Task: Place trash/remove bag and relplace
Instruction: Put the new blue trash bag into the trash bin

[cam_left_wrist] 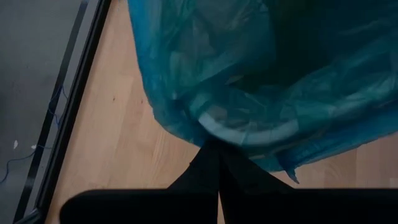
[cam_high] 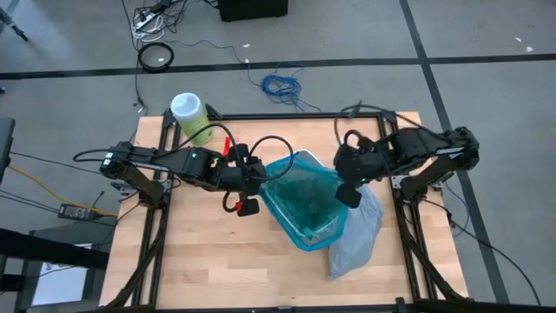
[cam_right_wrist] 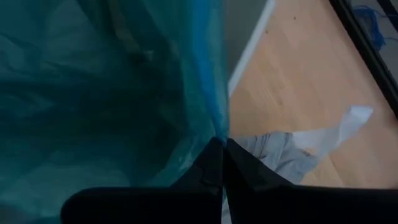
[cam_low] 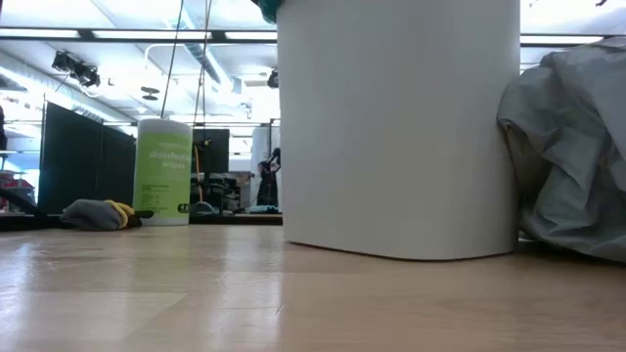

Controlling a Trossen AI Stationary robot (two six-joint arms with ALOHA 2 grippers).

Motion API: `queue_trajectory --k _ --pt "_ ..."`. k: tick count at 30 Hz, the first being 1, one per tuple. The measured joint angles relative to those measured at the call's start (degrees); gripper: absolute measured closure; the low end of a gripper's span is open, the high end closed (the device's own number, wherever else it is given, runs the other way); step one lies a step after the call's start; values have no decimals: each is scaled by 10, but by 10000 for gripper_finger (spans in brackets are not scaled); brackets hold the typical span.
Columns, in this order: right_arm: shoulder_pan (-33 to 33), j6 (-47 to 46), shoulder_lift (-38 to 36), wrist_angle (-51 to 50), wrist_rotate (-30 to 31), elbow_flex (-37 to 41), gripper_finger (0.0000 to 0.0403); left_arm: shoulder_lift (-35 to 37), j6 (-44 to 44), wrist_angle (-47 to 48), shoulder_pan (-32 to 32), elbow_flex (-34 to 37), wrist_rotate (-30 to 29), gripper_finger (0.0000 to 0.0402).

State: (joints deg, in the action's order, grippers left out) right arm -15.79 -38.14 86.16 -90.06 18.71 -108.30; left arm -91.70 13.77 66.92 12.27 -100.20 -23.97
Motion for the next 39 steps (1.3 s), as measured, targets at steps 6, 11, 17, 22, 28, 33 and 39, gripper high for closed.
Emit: queue_trajectory --k 6,11,17,22,28,33,39 --pt "0 -22 -34 0 24 0 403 0 0 -1 0 0 0 400" --pt "-5 -15 -33 1 23 27 403 0 0 -1 0 0 0 400" --pt "-17 -30 -33 1 22 93 403 0 0 -2 0 0 0 400" --pt "-26 -43 -33 1 36 103 403 0 0 -2 0 0 0 400" --pt "-44 -43 -33 1 38 103 403 0 0 -2 0 0 -1 400" --pt "-57 -66 -46 1 44 103 403 0 0 -2 0 0 -1 400" --pt "-71 -56 -72 1 24 103 398 0 0 -2 0 0 -1 400"
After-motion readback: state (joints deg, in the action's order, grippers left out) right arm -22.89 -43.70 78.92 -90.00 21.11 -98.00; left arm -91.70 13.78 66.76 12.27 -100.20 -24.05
